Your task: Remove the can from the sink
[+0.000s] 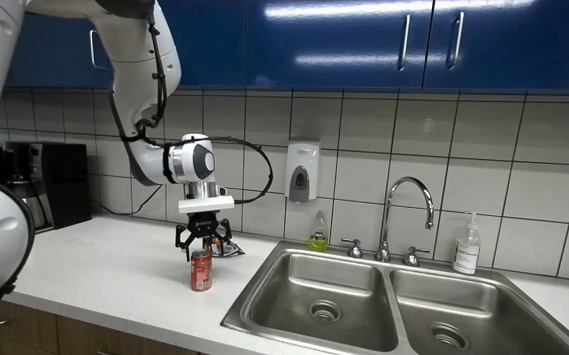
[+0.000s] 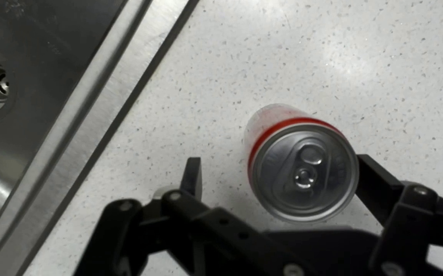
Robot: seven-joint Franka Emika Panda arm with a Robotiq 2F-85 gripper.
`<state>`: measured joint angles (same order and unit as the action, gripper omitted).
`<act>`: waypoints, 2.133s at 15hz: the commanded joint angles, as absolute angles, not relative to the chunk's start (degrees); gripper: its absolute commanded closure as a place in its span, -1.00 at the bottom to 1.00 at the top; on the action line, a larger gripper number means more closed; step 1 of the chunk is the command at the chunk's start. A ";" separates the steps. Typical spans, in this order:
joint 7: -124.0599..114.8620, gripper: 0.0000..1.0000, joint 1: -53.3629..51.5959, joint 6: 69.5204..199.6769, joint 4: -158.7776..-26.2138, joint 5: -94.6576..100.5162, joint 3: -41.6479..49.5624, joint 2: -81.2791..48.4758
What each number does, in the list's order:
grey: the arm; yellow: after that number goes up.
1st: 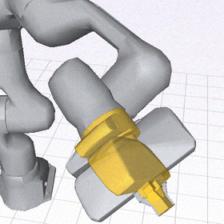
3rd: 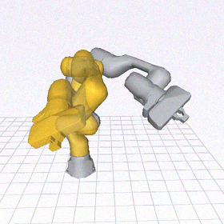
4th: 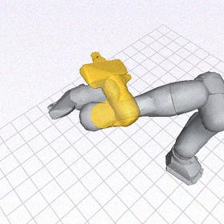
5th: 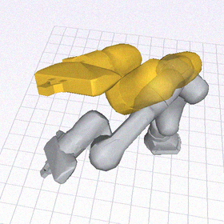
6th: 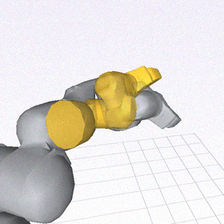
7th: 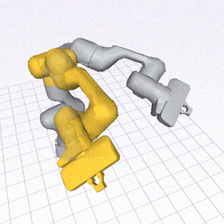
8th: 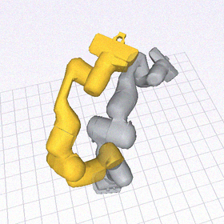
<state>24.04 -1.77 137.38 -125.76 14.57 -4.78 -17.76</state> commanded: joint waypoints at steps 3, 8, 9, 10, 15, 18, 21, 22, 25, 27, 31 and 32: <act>26.39 -1.00 -0.11 138.00 -127.76 11.92 -5.05 -12.75; 27.17 -1.00 0.37 138.08 -128.65 9.91 -4.72 -9.77; 27.35 -1.00 0.47 138.06 -128.90 9.36 -4.63 -9.22; 27.65 -1.00 0.62 137.98 -129.23 8.69 -4.47 -8.57; 27.54 -1.00 1.44 138.25 -131.67 7.25 -2.63 -5.70; 26.18 -1.00 2.18 138.12 -133.57 7.30 -0.79 -4.03; 25.65 -1.00 3.45 138.31 -135.76 7.25 1.47 -2.26; 25.43 -1.00 3.88 138.39 -136.44 7.16 2.21 -1.74; 24.84 -1.00 4.97 138.61 -138.10 6.70 4.12 -0.53; 24.34 -1.00 5.58 138.67 -139.27 6.42 5.25 0.38; 23.88 -1.00 6.73 139.02 -141.66 4.96 7.25 2.01; 23.67 -1.00 7.04 139.08 -142.36 4.78 7.81 2.52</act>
<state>24.71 5.70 137.76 -139.03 5.84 7.14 -0.74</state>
